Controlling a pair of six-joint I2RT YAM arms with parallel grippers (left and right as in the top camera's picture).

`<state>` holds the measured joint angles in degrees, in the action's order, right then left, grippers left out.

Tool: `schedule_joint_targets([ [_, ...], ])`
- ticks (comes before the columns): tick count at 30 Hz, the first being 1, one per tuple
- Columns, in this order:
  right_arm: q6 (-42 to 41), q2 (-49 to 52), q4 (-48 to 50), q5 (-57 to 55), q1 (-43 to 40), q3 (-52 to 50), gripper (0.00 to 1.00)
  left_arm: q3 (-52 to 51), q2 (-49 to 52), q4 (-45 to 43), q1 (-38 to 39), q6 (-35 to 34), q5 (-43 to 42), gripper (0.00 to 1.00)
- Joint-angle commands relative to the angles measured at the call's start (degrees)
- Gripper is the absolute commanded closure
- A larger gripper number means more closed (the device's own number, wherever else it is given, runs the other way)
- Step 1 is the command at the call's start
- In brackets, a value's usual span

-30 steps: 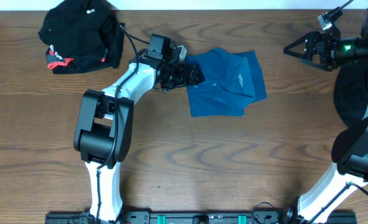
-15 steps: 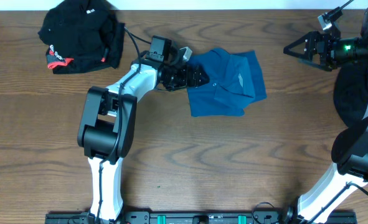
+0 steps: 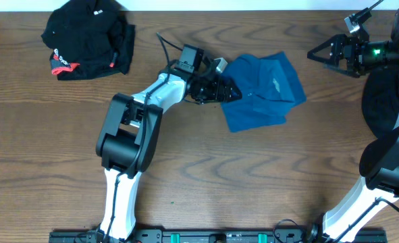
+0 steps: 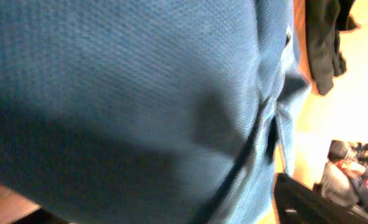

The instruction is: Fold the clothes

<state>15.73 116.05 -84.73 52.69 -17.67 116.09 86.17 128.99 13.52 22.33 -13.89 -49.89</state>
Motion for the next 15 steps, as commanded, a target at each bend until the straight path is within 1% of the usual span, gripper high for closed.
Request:
schedule_joint_targets([
  [1,1.3,-1.1,-0.3,0.7,0.5,0.8,0.01,-1.4,3.7,0.5,0.4,0.3,2.6,0.25],
  [2,1.3,-1.1,-0.4,0.7,0.5,0.8,0.01,-1.4,3.7,0.3,0.4,0.3,2.6,0.29],
  [4,1.5,-1.1,-0.4,0.7,0.5,0.8,0.01,-1.4,3.7,-0.2,0.4,0.3,2.6,0.42],
  [7,1.5,-1.1,-0.5,0.7,0.5,0.8,0.01,-1.4,3.7,-1.2,0.4,0.3,2.9,0.66],
  [8,1.7,-1.1,-0.6,0.7,0.5,0.8,0.01,-1.4,3.7,-1.7,0.4,0.3,3.0,0.72],
  [10,2.1,-1.1,-1.0,0.7,0.5,0.8,0.01,-1.4,3.7,-2.7,0.3,0.3,3.0,0.79],
  [11,2.2,-1.1,-1.1,0.6,0.5,0.8,0.01,-1.4,3.7,-3.3,0.3,0.3,3.0,0.80],
  [14,2.8,-1.1,-1.7,0.5,0.5,0.8,0.01,-1.4,3.7,-4.9,-0.4,0.3,3.0,0.94],
  [15,2.8,-1.1,-1.8,0.4,0.5,0.8,0.01,-1.3,3.7,-5.4,-0.8,0.3,3.0,0.94],
])
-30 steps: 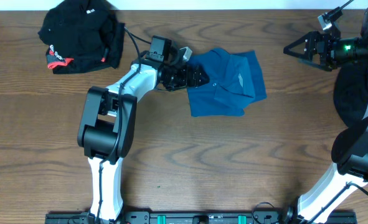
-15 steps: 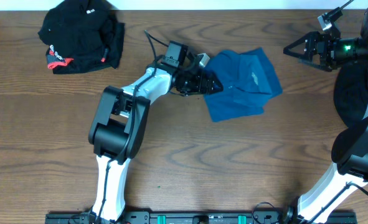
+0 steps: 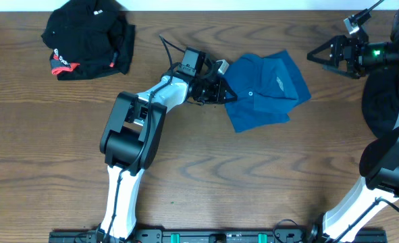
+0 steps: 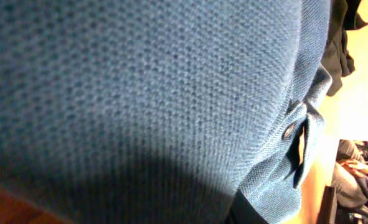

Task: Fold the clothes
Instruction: 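Lift the folded shirt with the left gripper and carry it to the upper left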

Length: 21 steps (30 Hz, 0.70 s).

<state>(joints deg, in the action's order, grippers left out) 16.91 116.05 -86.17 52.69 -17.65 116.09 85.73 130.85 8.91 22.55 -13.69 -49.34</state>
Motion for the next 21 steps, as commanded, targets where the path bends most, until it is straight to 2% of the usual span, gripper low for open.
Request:
schedule_joint_targets([
  [1,1.6,-1.1,-0.4,0.2,0.5,0.8,0.01,-0.7,1.8,-1.1,-1.5,0.1,2.4,0.94],
  [13,1.6,-1.1,-0.4,-0.8,0.5,0.8,0.01,5.5,-0.9,-0.8,-13.6,0.1,2.3,0.94],
  [21,1.6,-1.1,-0.4,-0.8,0.5,0.8,0.01,18.4,-1.7,5.3,-17.9,0.2,2.2,0.94],
])
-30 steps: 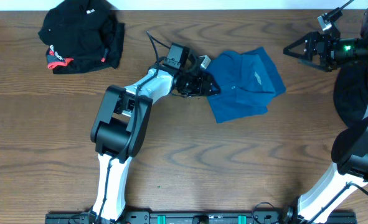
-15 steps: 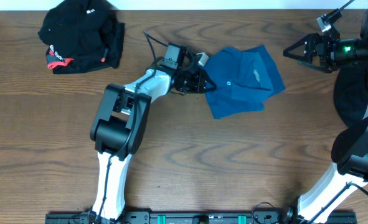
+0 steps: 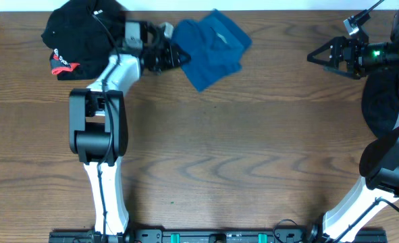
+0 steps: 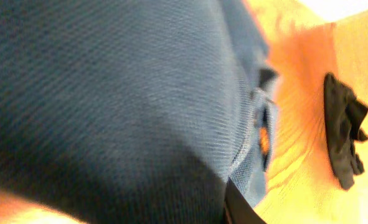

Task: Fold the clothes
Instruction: 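Lift the folded shirt with the left gripper and carry it to the upper left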

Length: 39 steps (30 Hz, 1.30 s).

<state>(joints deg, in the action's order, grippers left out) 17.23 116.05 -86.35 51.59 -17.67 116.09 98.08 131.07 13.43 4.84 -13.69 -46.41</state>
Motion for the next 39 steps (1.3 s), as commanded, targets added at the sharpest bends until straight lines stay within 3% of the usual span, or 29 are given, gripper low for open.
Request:
schedule_joint_targets([
  [1,1.2,-1.1,-0.2,0.3,0.5,0.8,0.01,7.8,-2.0,1.5,-0.3,0.2,-0.8,0.94],
  [10,1.2,-1.1,-0.2,0.3,0.5,0.8,0.01,26.0,-2.0,6.1,-3.1,0.2,-0.7,0.94],
  [17,1.2,-1.1,-0.5,0.3,0.5,0.8,0.01,36.5,-2.0,6.5,-10.8,-1.9,-0.8,0.94],
  [24,0.3,-1.1,-0.2,0.3,0.5,0.8,0.01,37.8,-1.9,7.5,-22.6,-3.5,-6.0,0.94],
  [31,-0.8,-1.1,0.0,0.3,0.5,0.8,0.01,37.8,-1.9,15.3,-32.6,-3.1,-11.5,0.94],
  [39,-1.0,-1.1,0.2,1.4,0.5,0.8,0.01,36.9,-1.9,30.0,-36.7,7.7,-11.4,0.90],
])
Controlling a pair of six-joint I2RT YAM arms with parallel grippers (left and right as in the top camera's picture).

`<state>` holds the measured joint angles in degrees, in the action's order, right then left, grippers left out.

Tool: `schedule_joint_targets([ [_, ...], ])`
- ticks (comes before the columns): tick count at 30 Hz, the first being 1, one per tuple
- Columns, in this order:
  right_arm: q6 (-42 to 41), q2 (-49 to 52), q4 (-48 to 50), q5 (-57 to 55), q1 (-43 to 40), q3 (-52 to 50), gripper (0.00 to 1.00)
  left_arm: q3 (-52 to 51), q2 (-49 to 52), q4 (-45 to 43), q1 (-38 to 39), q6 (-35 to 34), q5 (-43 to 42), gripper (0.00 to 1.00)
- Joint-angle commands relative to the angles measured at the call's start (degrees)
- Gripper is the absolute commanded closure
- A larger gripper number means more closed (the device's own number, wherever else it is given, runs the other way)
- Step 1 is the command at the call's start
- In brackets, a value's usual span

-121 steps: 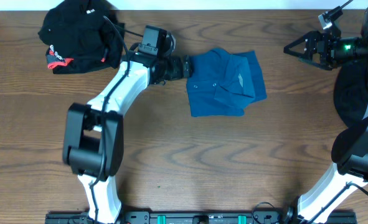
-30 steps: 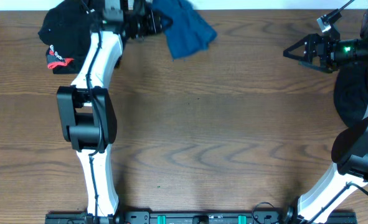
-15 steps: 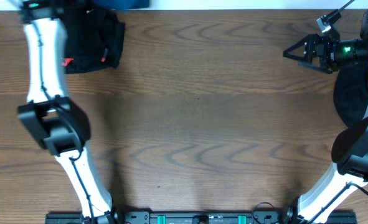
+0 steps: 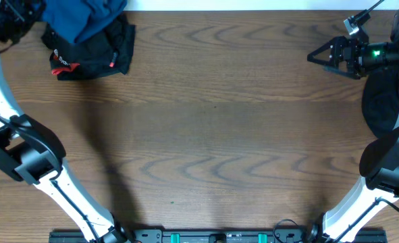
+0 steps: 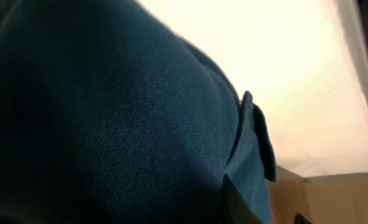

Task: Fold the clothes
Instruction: 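Lift the folded shirt with the left gripper and carry it to the upper left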

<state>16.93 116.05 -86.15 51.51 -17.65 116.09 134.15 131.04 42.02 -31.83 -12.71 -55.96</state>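
A folded blue polo shirt [image 4: 84,17] lies bunched at the far left corner of the table, its lower part resting on a pile of black clothes [image 4: 91,50] with red and white print. My left gripper [image 4: 34,15] is at the shirt's left edge and shut on it. In the left wrist view the blue shirt [image 5: 121,124] fills almost the whole frame, and one dark finger [image 5: 236,205] shows at the bottom. My right gripper [image 4: 315,57] hovers open over the far right of the table, holding nothing.
The wooden table [image 4: 213,135] stretches between the two arms. Dark cloth [image 4: 381,101] hangs at the right edge beside my right arm. The table's far edge [image 4: 253,9] runs close behind the clothes pile.
My left gripper has moved with the blue shirt from the far middle-left of the table to the far left corner, where the shirt now overlaps the black pile. The right arm is unchanged.
The blue shirt lay folded right of the table's centre with my left gripper at its left edge. It then shifted slightly right. Later it was at the far edge beside the black pile, held by the gripper, and now it sits on top of that pile.
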Motion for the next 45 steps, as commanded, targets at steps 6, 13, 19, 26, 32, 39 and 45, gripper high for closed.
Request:
schedule_joint_targets([
  [6,-0.6,-1.1,-1.3,1.5,0.5,0.8,0.01,-2.6,-1.8,3.5,0.1,11.0,3.8,0.77],
  [13,-0.6,-1.1,-2.4,1.5,0.5,0.8,0.01,-6.8,-1.8,3.6,0.1,11.0,16.7,0.77],
  [19,-0.6,-1.1,-2.7,1.5,0.5,0.8,0.01,-9.0,-1.8,3.8,0.1,11.0,23.8,0.21],
  [26,-0.6,-1.1,-3.2,1.4,0.5,0.8,0.01,-7.6,-2.5,3.8,-0.2,11.0,24.5,0.02],
  [32,-0.6,-1.1,-3.0,1.4,0.5,0.8,0.01,-7.6,-8.7,2.9,0.2,11.0,24.5,0.02],
  [39,-0.5,-1.1,0.1,0.8,1.9,0.8,0.01,-7.6,-20.0,-2.1,2.3,11.6,24.5,0.02],
  [45,-0.6,-1.1,3.9,0.7,5.6,0.8,0.01,-7.6,-20.2,-9.0,7.5,11.6,32.9,0.09],
])
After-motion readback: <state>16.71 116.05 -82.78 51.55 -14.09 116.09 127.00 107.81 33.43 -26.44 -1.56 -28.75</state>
